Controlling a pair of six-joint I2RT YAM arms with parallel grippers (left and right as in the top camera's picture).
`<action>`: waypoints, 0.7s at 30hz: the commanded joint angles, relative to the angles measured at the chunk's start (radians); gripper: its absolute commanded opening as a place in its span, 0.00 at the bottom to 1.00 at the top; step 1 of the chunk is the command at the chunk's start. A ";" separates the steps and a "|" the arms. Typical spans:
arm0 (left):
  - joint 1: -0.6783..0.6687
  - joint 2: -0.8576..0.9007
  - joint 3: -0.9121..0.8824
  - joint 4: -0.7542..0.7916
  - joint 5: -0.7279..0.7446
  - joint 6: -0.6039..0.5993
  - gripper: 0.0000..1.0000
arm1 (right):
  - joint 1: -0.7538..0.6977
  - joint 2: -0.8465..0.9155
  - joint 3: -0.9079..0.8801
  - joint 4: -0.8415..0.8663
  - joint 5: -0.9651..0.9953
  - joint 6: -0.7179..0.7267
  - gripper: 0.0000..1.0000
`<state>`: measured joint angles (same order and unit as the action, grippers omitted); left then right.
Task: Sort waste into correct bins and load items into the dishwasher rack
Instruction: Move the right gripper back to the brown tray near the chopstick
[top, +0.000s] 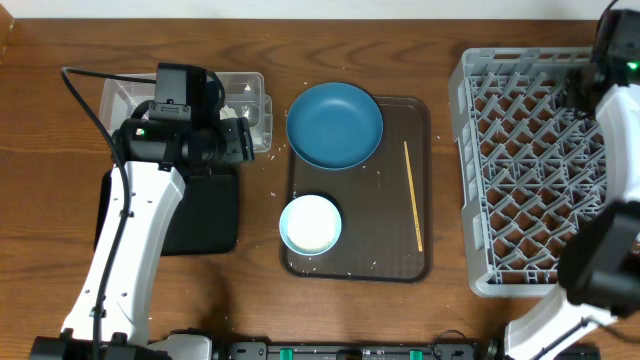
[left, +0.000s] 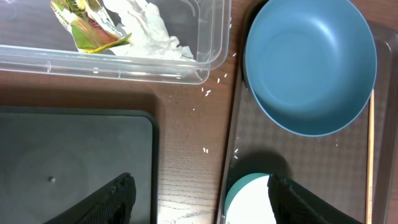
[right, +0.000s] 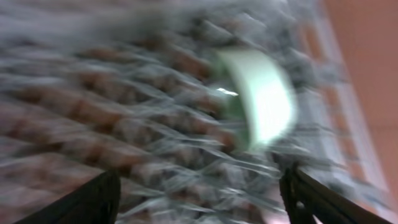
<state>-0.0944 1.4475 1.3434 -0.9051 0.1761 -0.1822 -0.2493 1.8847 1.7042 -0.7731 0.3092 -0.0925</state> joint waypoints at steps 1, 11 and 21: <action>0.001 0.004 0.002 0.001 -0.013 0.006 0.71 | 0.071 -0.062 -0.003 -0.032 -0.506 0.074 0.79; 0.001 0.004 0.002 0.001 -0.013 0.006 0.71 | 0.430 -0.016 -0.005 -0.236 -0.451 0.126 0.84; 0.001 0.004 0.002 0.000 -0.013 0.006 0.71 | 0.607 0.112 -0.005 -0.392 -0.295 0.253 0.83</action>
<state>-0.0944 1.4475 1.3434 -0.9051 0.1757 -0.1822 0.3393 1.9549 1.7042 -1.1450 -0.0319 0.0978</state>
